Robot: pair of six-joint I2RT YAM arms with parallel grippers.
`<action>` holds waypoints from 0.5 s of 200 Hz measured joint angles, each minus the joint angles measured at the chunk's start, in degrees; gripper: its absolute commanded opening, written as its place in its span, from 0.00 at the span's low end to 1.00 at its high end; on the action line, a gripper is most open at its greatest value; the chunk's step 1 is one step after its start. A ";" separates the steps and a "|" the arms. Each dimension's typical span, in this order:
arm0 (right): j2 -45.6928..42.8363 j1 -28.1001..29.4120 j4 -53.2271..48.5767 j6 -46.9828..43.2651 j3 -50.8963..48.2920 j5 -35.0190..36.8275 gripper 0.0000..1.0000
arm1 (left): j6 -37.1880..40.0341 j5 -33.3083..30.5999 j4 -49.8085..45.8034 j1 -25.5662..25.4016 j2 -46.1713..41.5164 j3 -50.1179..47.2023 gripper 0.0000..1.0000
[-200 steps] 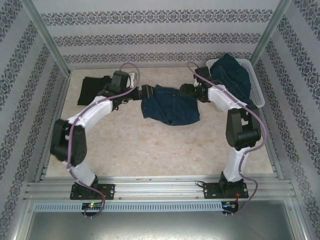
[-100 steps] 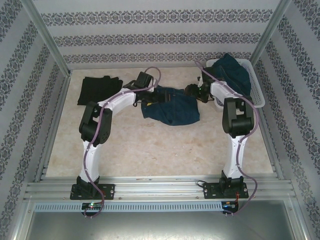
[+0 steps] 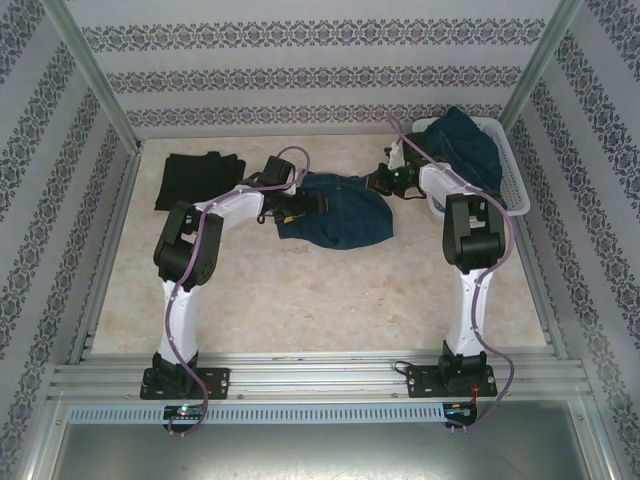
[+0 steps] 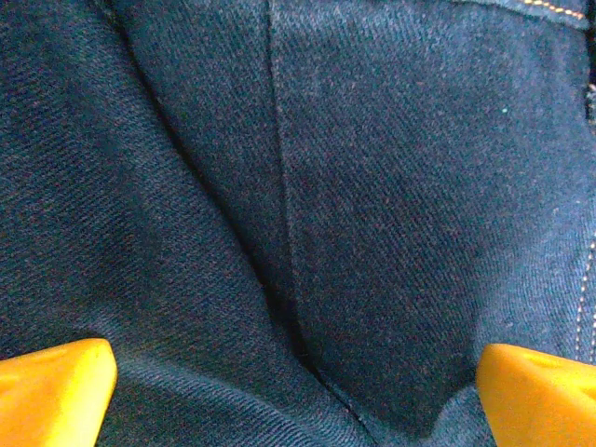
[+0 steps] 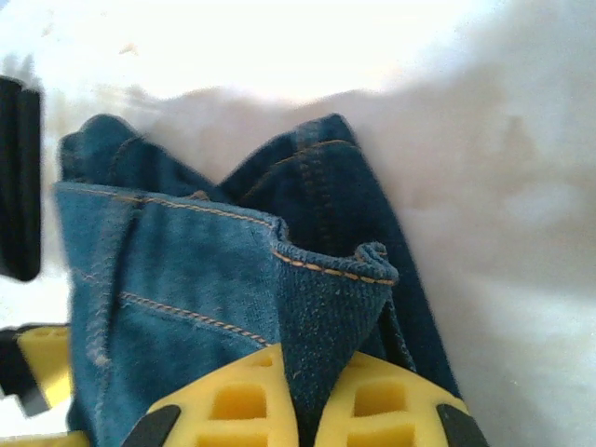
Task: Fold and stack the skirts
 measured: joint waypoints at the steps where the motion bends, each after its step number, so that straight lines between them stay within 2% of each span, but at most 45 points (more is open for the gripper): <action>1: -0.15 0.02 0.04 -0.02 -0.11 -0.07 0.00 | 0.00 0.02 -0.02 0.02 -0.04 -0.04 1.00; 21: -6.25 0.79 1.03 -2.16 -1.57 -2.29 0.00 | 0.17 0.55 -0.15 1.18 -2.60 -2.01 1.00; 45: -14.25 3.04 0.28 -8.50 -0.31 -4.20 0.00 | 2.99 0.31 0.09 3.23 -9.57 -4.63 1.00; 75: -16.76 7.56 -5.05 -18.95 12.28 -6.14 0.00 | 10.86 -1.07 2.60 6.01 -21.73 -6.64 1.00; 100: -16.76 10.75 -10.45 -27.23 22.05 -8.15 0.00 | 23.08 -1.62 2.89 7.67 -27.45 -6.54 1.00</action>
